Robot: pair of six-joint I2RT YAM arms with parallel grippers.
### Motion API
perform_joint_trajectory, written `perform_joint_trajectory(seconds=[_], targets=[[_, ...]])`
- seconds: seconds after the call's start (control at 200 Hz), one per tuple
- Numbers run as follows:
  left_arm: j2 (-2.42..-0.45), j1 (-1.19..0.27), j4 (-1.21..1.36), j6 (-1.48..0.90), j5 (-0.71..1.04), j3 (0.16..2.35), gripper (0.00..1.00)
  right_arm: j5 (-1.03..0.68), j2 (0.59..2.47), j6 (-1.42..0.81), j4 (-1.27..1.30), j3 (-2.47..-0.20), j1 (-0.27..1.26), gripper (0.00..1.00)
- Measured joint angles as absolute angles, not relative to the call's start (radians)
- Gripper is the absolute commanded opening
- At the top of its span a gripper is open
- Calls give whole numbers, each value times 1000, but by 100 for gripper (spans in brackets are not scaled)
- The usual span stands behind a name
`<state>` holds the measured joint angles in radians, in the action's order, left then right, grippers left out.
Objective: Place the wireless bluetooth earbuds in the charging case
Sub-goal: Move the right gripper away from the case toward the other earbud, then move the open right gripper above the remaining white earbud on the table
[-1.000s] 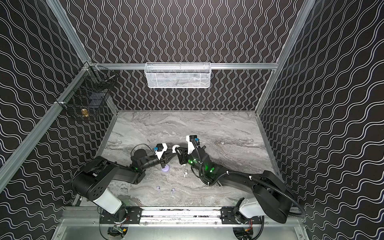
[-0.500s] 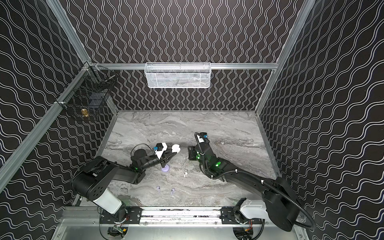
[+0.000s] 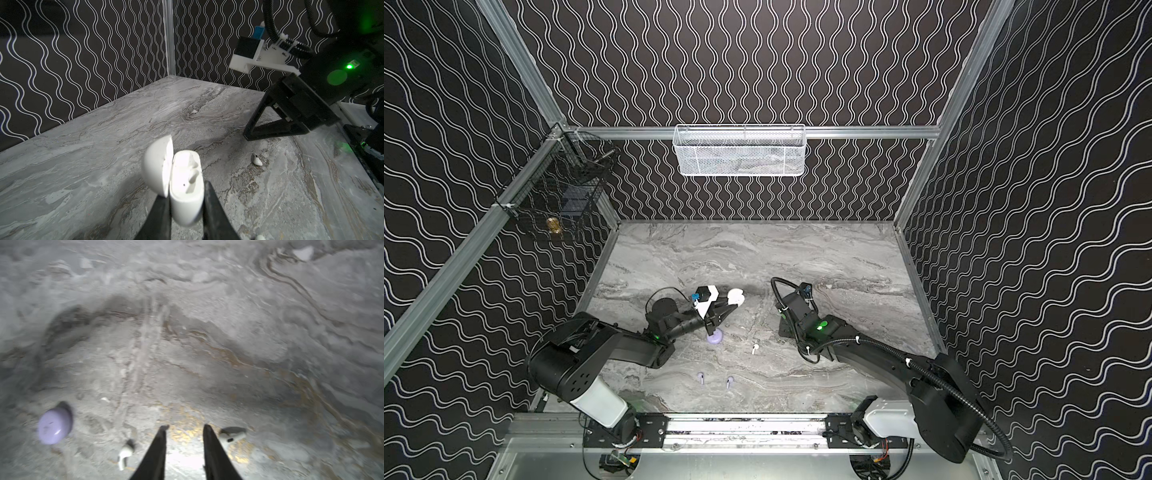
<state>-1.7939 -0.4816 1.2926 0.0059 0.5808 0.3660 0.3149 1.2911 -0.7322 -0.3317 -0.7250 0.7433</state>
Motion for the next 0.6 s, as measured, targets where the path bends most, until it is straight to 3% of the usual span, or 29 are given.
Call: perform_joint_trajectory(seconds=[0.21, 0.601], targets=[[-1794, -482, 1293, 6, 581, 366, 21, 216, 1299, -732, -245, -603, 603, 57], [-1794, -482, 1292, 6, 581, 367, 21, 65, 1412, -694, -89, -594, 562, 58]])
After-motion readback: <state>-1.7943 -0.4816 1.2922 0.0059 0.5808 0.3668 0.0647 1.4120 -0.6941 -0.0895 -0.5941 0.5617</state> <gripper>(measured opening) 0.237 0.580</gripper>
